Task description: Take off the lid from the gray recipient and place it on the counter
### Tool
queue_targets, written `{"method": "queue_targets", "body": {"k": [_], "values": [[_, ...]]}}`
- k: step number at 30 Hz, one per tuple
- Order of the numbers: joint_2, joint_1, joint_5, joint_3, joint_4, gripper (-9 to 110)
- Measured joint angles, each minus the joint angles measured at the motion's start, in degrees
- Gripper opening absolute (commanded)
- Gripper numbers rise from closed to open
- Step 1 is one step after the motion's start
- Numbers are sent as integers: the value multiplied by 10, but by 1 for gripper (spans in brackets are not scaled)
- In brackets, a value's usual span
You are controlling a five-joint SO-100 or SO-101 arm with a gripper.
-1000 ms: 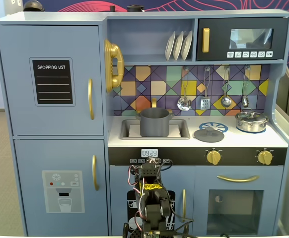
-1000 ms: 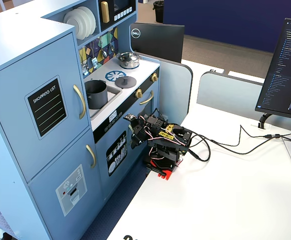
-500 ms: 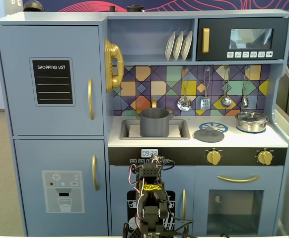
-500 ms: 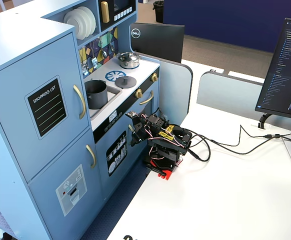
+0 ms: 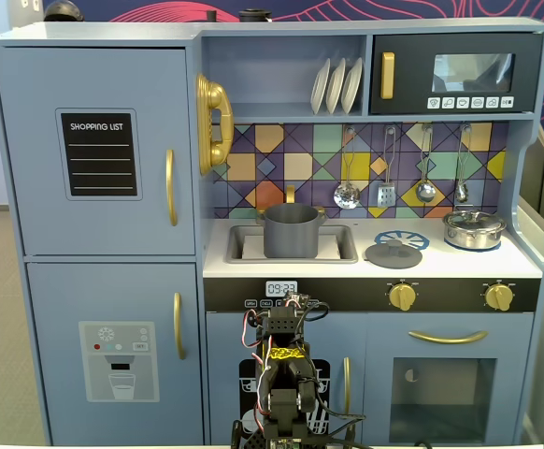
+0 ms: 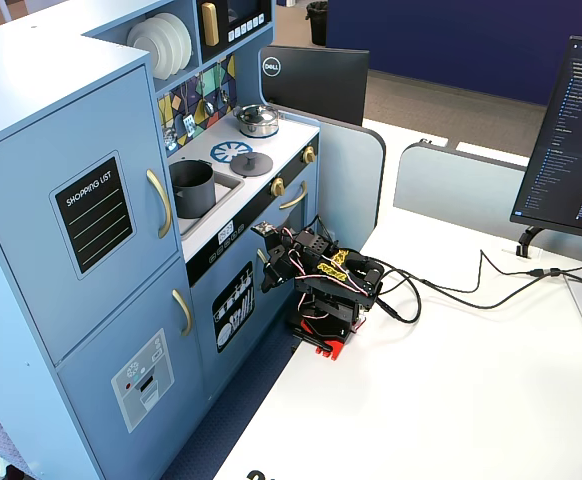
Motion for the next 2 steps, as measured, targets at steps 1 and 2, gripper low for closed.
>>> {"method": "queue_targets", "body": {"k": [1, 2], "values": [[0, 0, 0, 0, 0, 4], [0, 2, 0, 0, 0, 4]]}}
